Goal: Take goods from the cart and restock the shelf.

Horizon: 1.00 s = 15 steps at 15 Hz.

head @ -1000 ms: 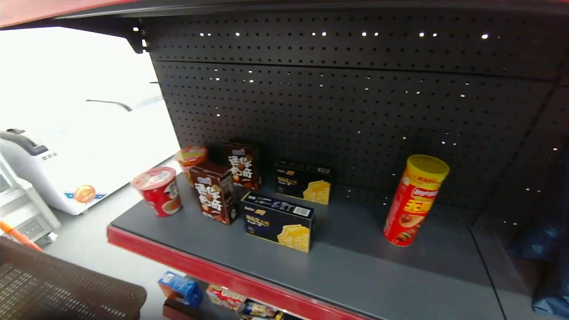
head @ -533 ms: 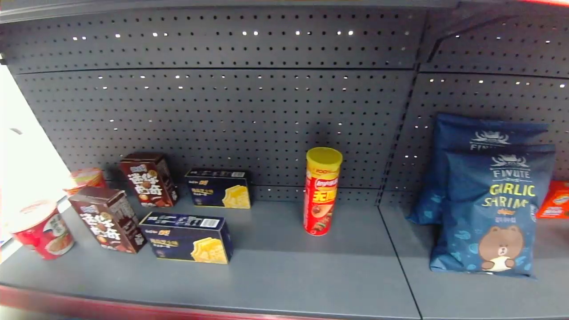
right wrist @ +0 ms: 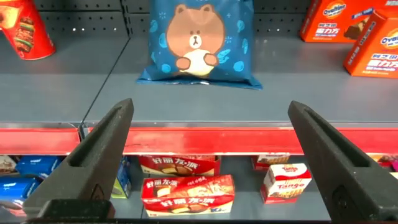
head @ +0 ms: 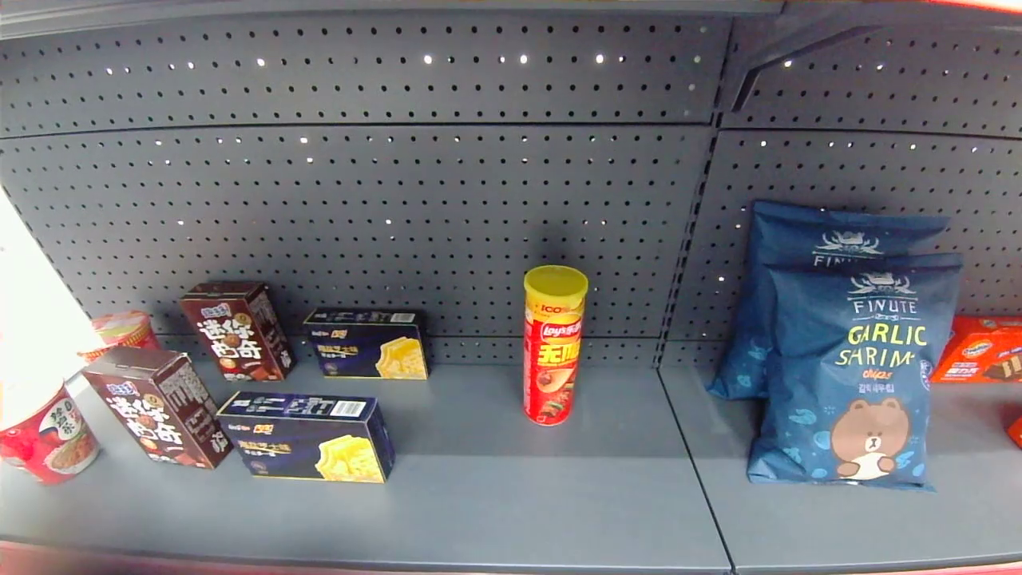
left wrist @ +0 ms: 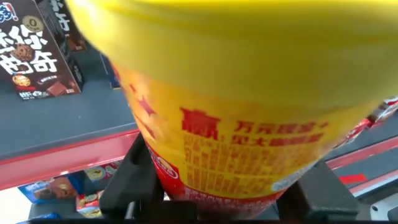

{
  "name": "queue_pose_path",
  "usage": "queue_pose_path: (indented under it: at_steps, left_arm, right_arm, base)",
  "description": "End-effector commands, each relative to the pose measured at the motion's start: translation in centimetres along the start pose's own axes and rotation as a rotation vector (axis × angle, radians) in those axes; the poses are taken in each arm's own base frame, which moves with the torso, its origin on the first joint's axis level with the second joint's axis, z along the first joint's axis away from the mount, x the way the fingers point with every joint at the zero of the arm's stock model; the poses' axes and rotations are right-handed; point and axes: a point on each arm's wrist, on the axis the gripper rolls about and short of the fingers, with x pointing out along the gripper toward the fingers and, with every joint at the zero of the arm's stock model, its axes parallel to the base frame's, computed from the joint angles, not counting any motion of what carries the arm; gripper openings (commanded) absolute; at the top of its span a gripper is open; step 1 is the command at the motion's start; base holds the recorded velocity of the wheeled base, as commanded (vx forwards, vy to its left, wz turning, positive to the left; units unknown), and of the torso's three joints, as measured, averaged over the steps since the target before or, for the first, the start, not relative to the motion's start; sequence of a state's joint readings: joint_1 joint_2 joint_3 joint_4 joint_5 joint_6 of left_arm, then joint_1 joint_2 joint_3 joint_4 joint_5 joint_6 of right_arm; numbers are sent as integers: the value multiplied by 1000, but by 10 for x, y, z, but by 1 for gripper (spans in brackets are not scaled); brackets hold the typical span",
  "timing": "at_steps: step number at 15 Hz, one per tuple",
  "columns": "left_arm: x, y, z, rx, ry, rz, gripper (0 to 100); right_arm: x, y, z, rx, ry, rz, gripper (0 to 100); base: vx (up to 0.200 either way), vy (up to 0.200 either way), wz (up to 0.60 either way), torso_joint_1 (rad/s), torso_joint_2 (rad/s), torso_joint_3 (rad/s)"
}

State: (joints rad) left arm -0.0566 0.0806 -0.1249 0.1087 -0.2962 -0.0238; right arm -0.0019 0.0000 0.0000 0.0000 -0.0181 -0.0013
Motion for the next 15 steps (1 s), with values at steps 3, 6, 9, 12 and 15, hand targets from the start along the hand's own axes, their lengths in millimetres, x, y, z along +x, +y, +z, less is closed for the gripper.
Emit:
queue_pose_path:
  at_steps: [3, 6, 9, 12, 15]
  left_arm:
    - [-1, 0, 4, 1, -6, 7, 0]
    - [-1, 1, 1, -1, 4, 60, 0]
    - [-1, 2, -3, 17, 35, 91, 0]
    - [-2, 1, 0, 32, 26, 104, 0]
    - [-1, 2, -3, 26, 38, 95, 0]
  right_arm:
    - [0, 0, 1, -29, -2, 26, 100]
    - [12, 0, 25, 4, 80, 58, 100]
    - [33, 6, 121, -70, 111, 355, 100]
    - [46, 14, 119, -160, 161, 563, 100]
    - [77, 36, 137, -118, 245, 712, 100]
  base:
    - [0, 0, 0, 0, 0, 0]
    - [0, 0, 0, 0, 0, 0]
    - [0, 0, 0, 0, 0, 0]
    - [0, 0, 0, 0, 0, 0]
    - [0, 0, 0, 0, 0, 0]
